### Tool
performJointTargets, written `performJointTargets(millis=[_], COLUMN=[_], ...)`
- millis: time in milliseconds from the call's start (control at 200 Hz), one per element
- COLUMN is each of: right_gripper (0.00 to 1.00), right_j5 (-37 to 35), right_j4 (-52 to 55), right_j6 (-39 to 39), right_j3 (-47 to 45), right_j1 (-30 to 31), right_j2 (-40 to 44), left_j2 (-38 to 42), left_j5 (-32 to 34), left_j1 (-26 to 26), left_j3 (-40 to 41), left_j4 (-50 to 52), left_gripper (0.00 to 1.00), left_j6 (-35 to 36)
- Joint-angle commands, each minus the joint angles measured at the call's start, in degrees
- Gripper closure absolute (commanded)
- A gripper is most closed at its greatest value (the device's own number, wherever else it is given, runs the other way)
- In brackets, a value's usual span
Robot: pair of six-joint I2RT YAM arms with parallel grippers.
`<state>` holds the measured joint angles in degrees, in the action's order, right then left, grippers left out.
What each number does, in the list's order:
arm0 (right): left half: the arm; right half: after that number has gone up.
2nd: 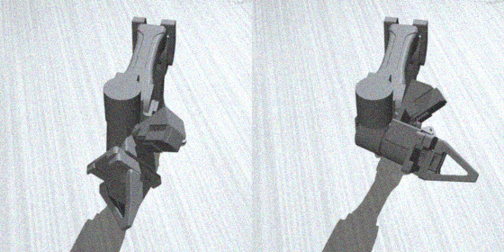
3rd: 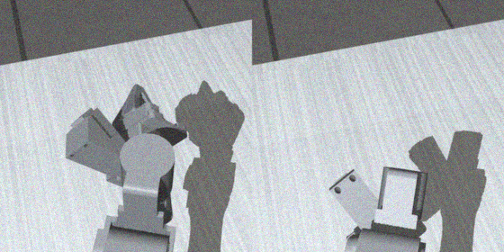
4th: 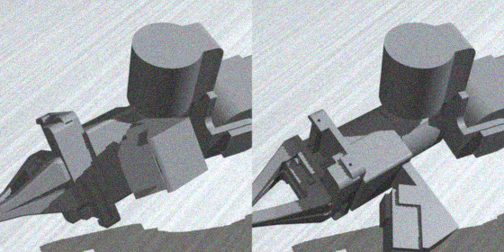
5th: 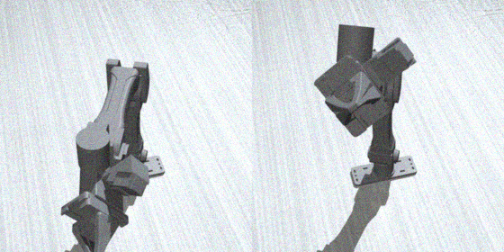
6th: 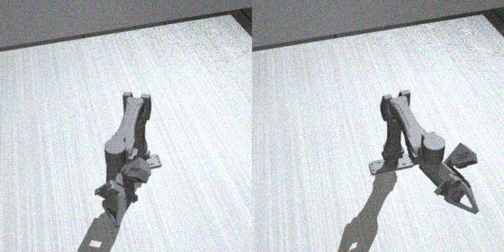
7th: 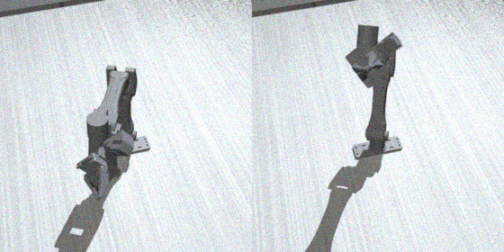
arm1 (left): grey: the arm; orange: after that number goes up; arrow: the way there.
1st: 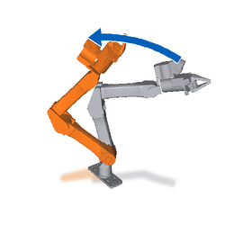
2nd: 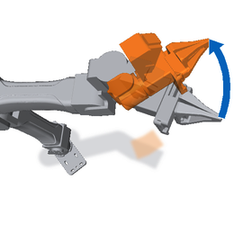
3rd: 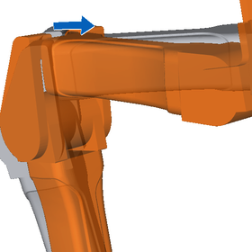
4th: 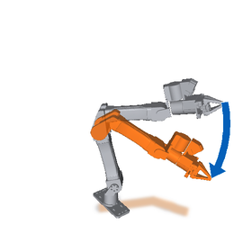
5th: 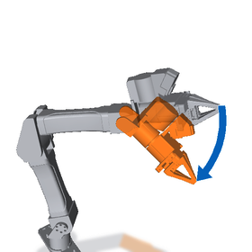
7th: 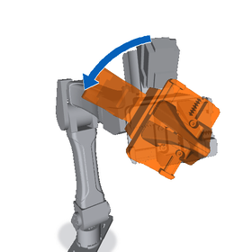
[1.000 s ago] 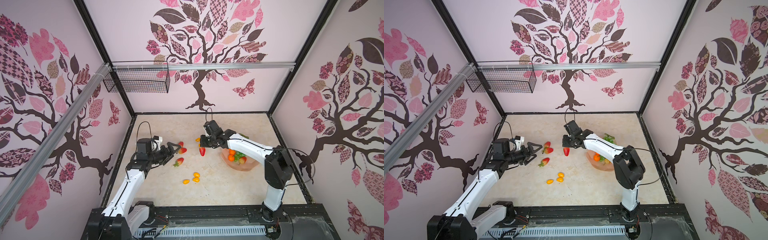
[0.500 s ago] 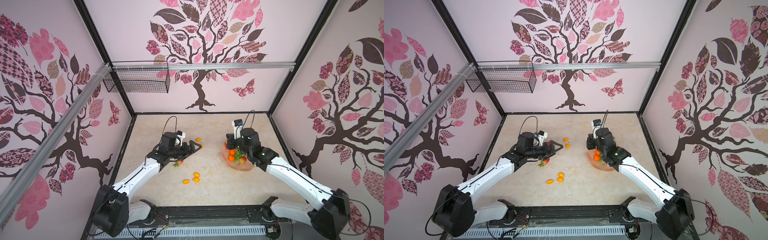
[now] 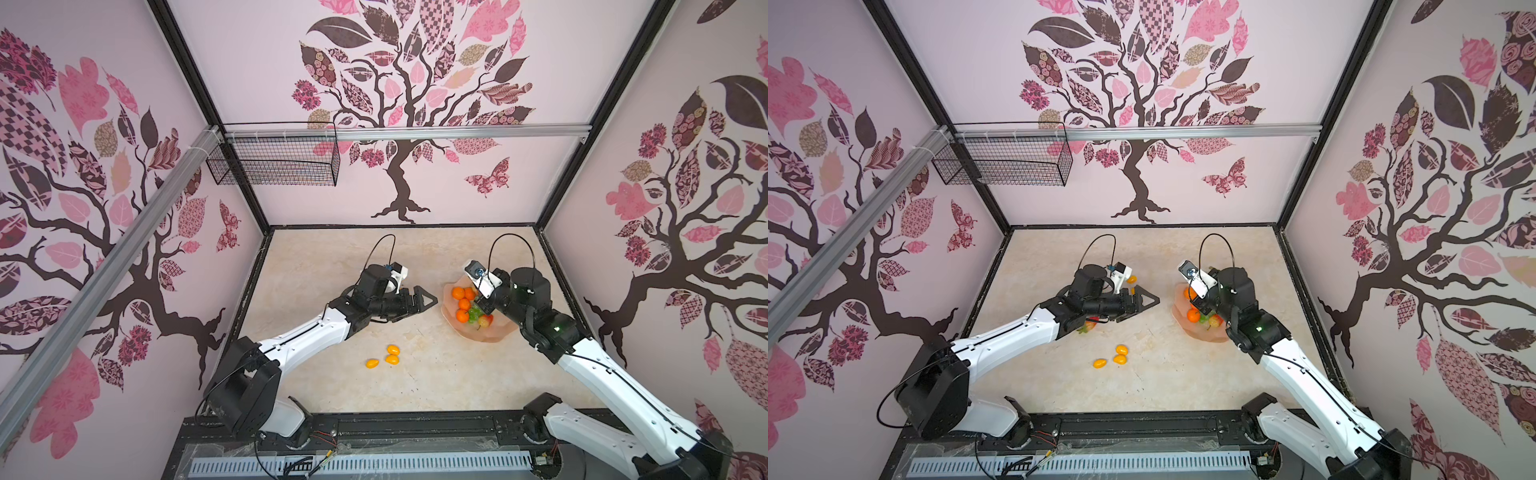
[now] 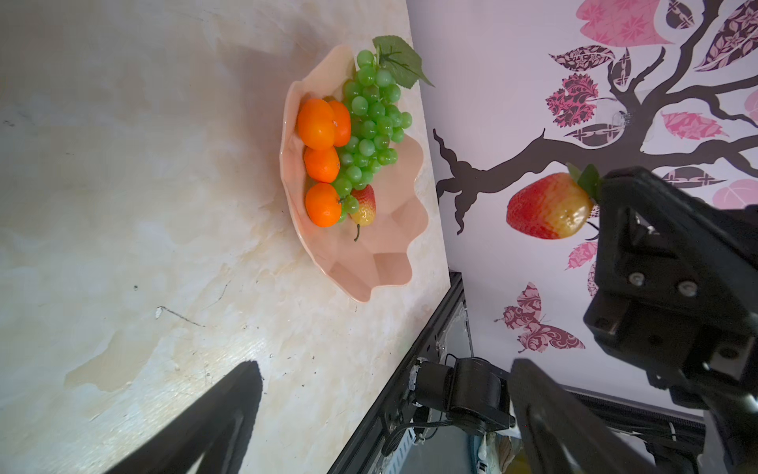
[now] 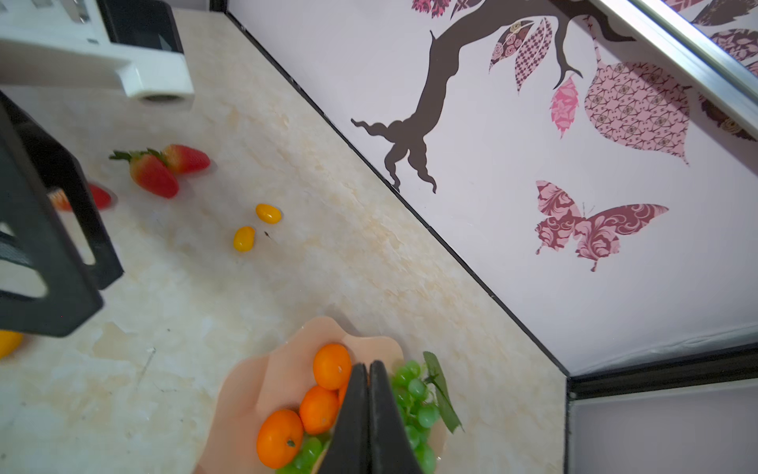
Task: Arrange fruit in a fruit bowl
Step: Place the fruit in the fruit bowl.
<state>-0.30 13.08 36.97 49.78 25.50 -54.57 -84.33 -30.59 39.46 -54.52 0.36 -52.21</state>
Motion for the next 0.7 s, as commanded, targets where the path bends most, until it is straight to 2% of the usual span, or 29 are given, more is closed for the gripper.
performJointTargets(millis=[0, 85, 205, 490, 695], right_gripper=[1.0, 1.0, 1.0, 1.0, 1.0], right_j5=[2.6, 0.9, -2.3, -9.5, -10.8], right_j4=[11.5, 17.9, 21.7, 21.9, 18.5], right_j6=[16.3, 25.4, 30.6, 35.0, 36.4], right_j3=[4.2, 5.3, 5.3, 2.7, 0.6], right_j1=[-1.1, -1.4, -1.6, -2.6, -4.5], right_j2=[-2.4, -4.9, -8.3, -14.9, -19.0], left_j2=[-1.0, -2.3, -3.5, -0.7, 0.8], left_j5=[0.8, 0.6, -0.2, 0.3, 0.1], left_j1=[0.8, 1.1, 1.1, 0.6, 0.1], left_j3=[-3.8, -4.7, -5.7, -2.4, 0.3], left_j4=[-3.6, -4.4, -5.1, -4.5, -5.9], left_gripper=[0.02, 0.02, 0.02, 0.02, 0.02], left_j6=[-1.4, -2.2, -2.9, -4.2, -5.2])
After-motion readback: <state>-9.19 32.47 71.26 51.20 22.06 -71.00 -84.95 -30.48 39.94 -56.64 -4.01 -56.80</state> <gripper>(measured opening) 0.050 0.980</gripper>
